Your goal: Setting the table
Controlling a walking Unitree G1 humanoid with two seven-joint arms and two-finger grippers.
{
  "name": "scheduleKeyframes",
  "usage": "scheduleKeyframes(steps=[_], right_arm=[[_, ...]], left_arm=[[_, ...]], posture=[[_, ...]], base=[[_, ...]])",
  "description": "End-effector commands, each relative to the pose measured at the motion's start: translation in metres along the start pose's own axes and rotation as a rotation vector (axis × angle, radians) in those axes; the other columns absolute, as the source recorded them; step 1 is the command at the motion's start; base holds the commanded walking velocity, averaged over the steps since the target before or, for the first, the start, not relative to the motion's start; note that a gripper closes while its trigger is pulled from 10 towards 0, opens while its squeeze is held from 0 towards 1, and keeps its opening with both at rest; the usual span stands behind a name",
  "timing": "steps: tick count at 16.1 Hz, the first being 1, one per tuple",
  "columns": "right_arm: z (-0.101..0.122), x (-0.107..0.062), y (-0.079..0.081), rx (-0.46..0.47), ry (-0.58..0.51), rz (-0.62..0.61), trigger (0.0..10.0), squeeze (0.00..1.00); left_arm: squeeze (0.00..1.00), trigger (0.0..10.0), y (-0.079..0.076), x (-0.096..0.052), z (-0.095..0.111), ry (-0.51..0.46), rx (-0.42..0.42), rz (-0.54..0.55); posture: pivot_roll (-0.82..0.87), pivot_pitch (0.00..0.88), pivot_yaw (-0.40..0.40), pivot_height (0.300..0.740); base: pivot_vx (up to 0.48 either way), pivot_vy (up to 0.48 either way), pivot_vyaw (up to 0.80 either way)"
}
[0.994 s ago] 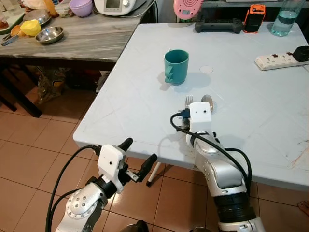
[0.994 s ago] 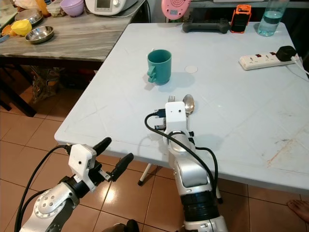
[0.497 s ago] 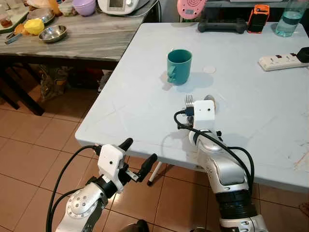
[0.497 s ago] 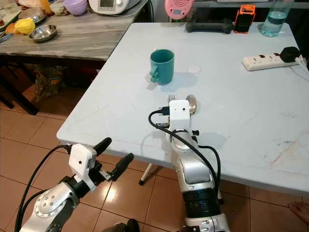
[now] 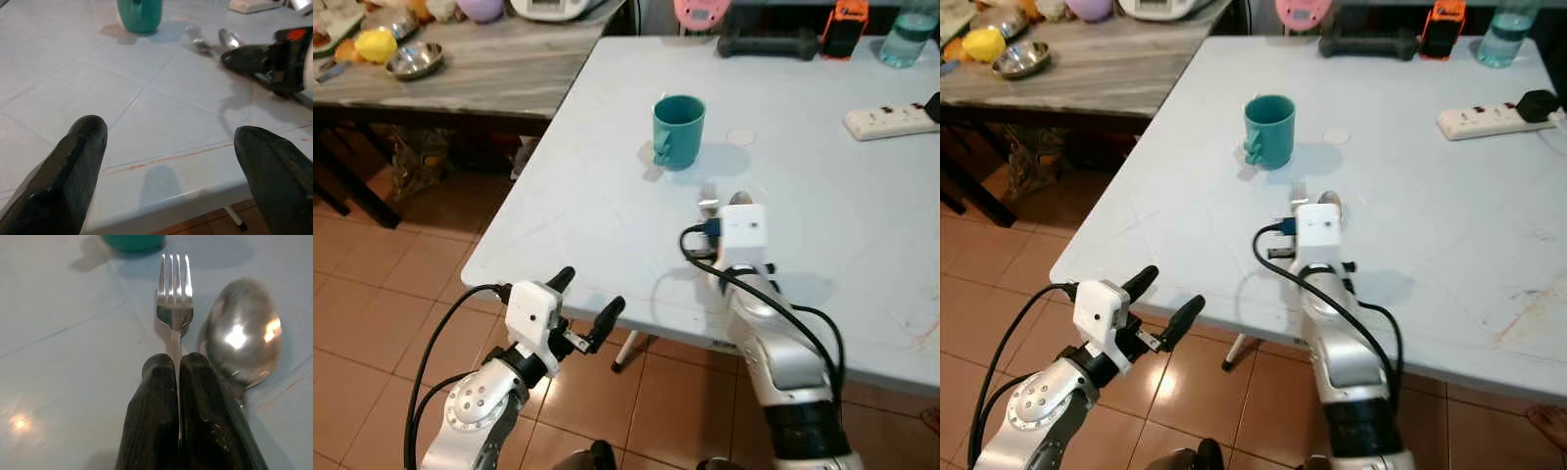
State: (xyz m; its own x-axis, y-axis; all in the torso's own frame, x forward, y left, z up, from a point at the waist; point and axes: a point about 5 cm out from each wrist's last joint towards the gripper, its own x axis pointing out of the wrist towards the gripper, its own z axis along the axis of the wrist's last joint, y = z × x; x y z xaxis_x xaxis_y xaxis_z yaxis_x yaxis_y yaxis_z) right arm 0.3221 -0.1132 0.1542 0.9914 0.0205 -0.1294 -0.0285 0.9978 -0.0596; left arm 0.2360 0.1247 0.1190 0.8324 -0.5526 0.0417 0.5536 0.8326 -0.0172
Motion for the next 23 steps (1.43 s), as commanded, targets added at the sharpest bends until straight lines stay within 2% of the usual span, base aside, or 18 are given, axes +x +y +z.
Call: scheduleKeyframes(steps=[1,4,5,6,7,8,13,17,23], right_arm=[[0.006,-0.004,0.004,-0.019,-0.060,0.025,0.0,0.00],[0.030,-0.010,0.010,-0.078,-0.252,0.078,0.0,0.00],[0.033,-0.011,0.011,-0.092,-0.276,0.078,0.0,0.00],[0.035,-0.012,0.010,-0.099,-0.295,0.079,2.5,0.00],[0.036,-0.012,0.010,-0.111,-0.310,0.078,8.1,0.00],[0.035,-0.012,0.009,-0.115,-0.314,0.085,10.0,0.00],[0.034,-0.015,0.002,-0.129,-0.360,0.113,10.0,0.00],[0.031,-0.013,0.003,-0.105,-0.337,0.126,10.0,0.00],[0.031,-0.014,0.005,-0.109,-0.354,0.145,10.0,0.00]], left_arm=[[0.00,10.0,0.008,-0.004,-0.003,0.016,0.015,0.041],[0.00,10.0,0.014,-0.005,-0.003,0.005,0.027,0.091],[0.00,10.0,0.016,-0.006,-0.002,0.002,0.030,0.101],[0.00,10.0,0.021,-0.006,-0.001,-0.006,0.038,0.137],[0.00,10.0,0.026,-0.007,0.001,-0.018,0.046,0.174],[0.00,10.0,0.032,-0.007,0.001,-0.023,0.037,0.223],[0.00,10.0,0.046,-0.003,0.003,-0.027,0.006,0.355],[0.00,10.0,0.045,0.000,0.002,-0.022,-0.020,0.384],[0.00,10.0,0.044,0.001,0.002,-0.020,0.003,0.385]], posture=[[-0.14,0.154,0.135,0.740],[-0.14,0.149,0.142,0.740],[-0.14,0.149,0.142,0.740],[-0.14,0.149,0.143,0.740],[-0.14,0.146,0.143,0.740],[-0.14,0.146,0.140,0.740],[-0.14,0.134,0.133,0.740],[-0.14,0.131,0.135,0.740],[-0.14,0.134,0.133,0.740]], base=[[0.000,0.000,0.00],[0.000,0.000,0.00],[0.000,0.000,0.00],[0.000,0.000,0.00],[0.000,0.000,0.00],[0.000,0.000,0.00],[0.000,0.000,0.00],[0.000,0.000,-0.46],[0.000,0.000,-0.55]])
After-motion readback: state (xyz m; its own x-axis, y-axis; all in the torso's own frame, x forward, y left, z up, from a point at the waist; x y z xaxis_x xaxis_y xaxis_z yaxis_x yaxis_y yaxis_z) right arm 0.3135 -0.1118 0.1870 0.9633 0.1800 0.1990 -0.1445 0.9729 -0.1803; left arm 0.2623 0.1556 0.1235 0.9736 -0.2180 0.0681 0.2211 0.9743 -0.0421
